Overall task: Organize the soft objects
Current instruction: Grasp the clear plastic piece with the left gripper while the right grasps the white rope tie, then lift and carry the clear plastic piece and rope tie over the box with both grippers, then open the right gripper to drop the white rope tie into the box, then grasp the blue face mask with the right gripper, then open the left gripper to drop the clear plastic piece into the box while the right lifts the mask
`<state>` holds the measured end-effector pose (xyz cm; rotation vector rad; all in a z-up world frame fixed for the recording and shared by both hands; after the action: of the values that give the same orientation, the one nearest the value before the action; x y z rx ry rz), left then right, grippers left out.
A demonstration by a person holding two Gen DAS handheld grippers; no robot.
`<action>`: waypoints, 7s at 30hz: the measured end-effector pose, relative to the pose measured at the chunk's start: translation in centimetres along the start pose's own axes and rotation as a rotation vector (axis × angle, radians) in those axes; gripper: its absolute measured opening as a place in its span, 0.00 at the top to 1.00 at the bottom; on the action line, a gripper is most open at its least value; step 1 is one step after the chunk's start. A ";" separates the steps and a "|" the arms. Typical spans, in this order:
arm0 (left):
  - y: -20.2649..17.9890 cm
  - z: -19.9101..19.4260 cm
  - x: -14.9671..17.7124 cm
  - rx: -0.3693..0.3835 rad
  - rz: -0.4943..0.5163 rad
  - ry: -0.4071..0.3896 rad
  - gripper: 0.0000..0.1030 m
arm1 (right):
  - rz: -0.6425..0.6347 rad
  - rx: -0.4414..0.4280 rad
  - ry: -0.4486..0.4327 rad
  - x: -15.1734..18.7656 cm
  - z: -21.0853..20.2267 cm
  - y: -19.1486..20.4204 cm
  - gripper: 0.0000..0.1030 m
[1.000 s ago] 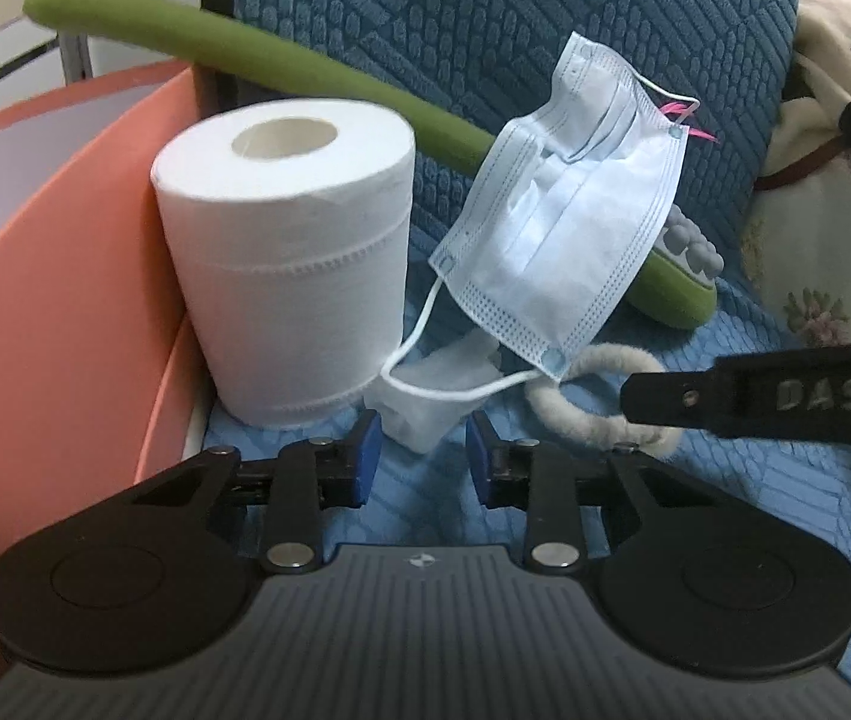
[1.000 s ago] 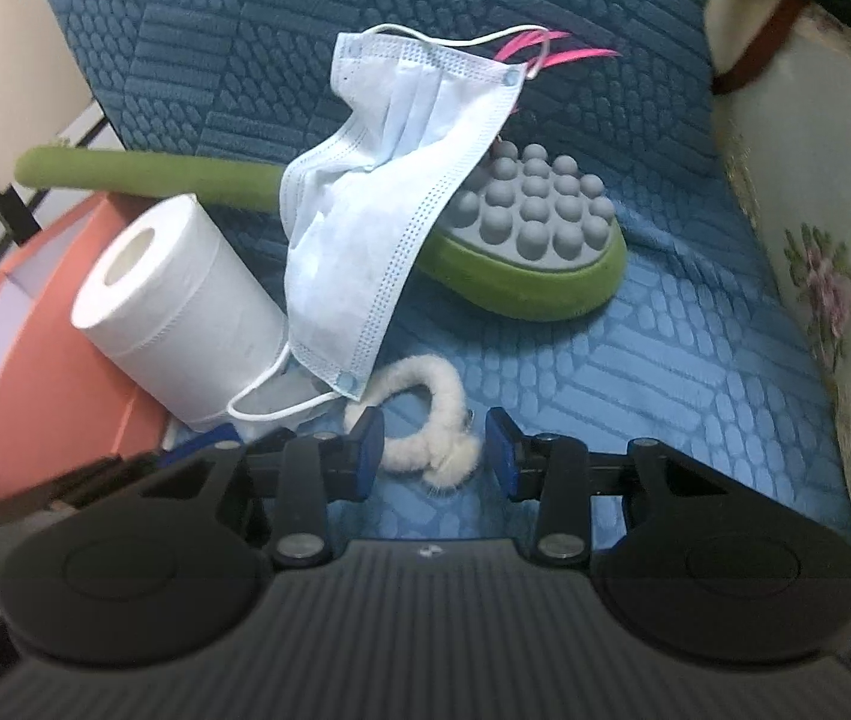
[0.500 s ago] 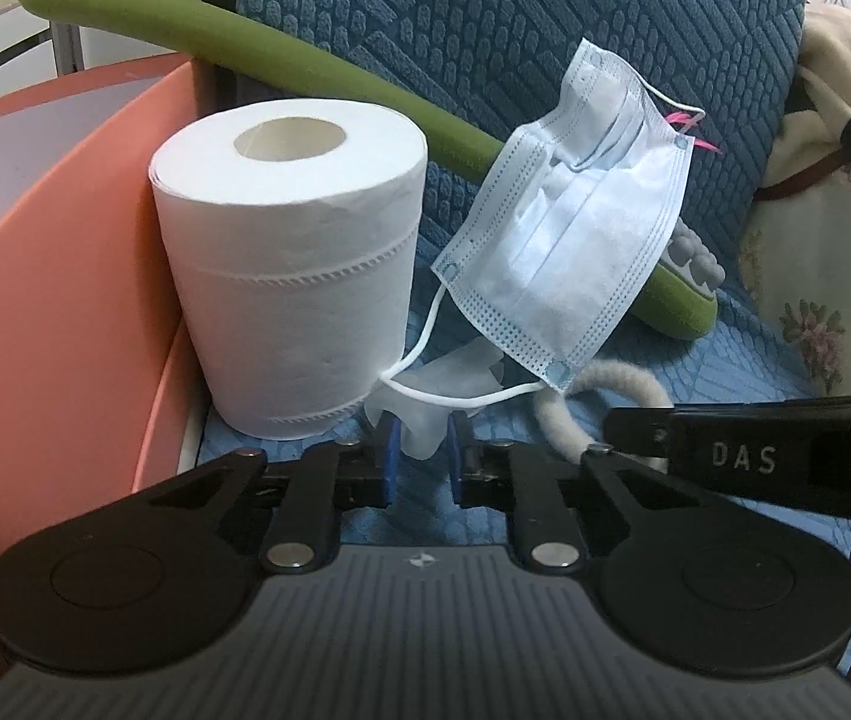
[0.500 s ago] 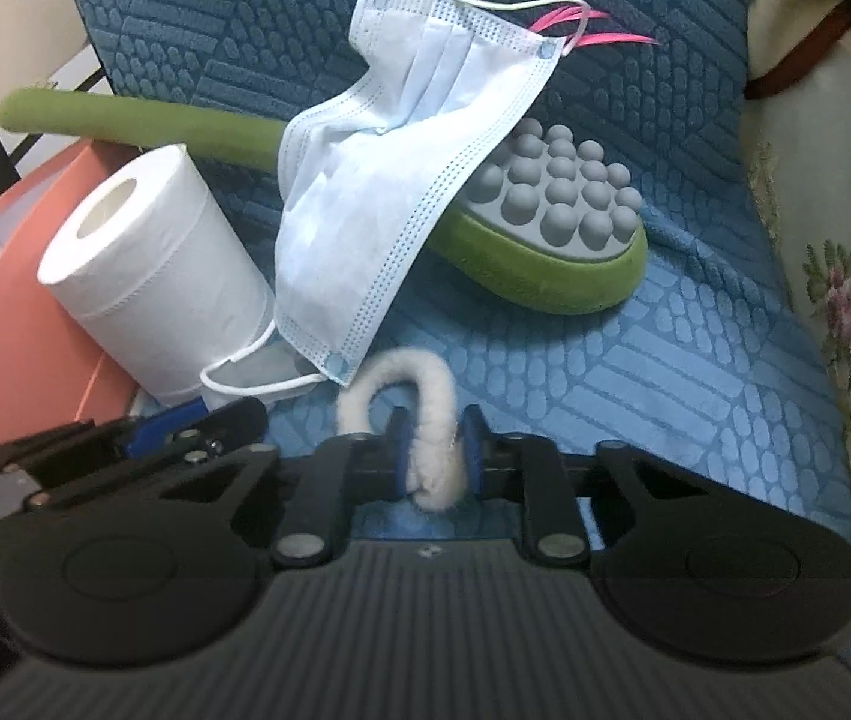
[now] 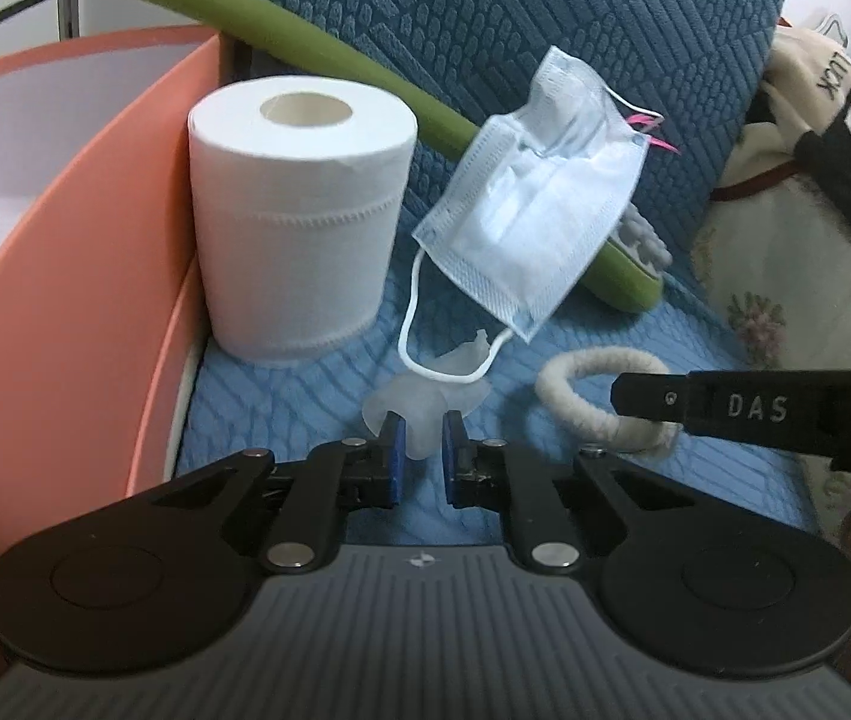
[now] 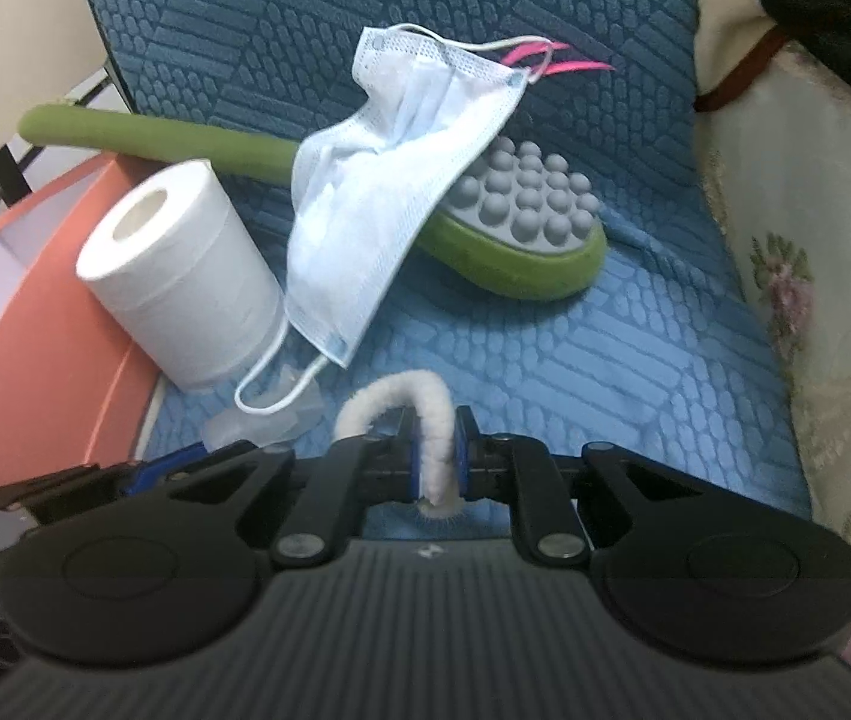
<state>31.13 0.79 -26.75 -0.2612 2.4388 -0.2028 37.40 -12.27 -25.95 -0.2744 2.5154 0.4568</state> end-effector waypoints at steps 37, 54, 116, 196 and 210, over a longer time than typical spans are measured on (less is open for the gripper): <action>0.1 -9.8 3.6 0.088 -0.017 0.069 0.86 | 0.051 0.036 -0.040 8.1 -11.2 1.5 0.86; 0.4 -14.9 -0.6 0.133 0.002 0.033 0.86 | 0.032 0.018 -0.124 4.7 -15.5 4.0 0.86; 21.2 -21.1 -5.1 0.126 -0.222 -0.044 0.86 | 0.603 -0.392 0.022 2.0 -6.8 13.0 0.44; 21.6 -19.1 -3.7 0.060 -0.187 0.052 0.43 | 0.225 -0.380 -0.188 -5.3 -10.8 14.4 0.93; 11.8 -20.6 -4.3 0.097 -0.082 -0.055 0.43 | 0.131 -0.165 -0.222 -1.1 -14.7 5.9 0.93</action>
<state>19.61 14.83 -10.91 -0.3192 2.3579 -0.3442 29.35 -12.28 -12.29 -0.1140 2.2903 0.7091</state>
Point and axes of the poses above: each gripper's, at about its wrist camera, not at the fingertips, and z roughly the way its jaws point, y to its left, x to its underside, the point moved 3 cm from there along z, roughly the way its jaws point, and after that the axes turned 1 degree about -x, right-handed, at the moved point
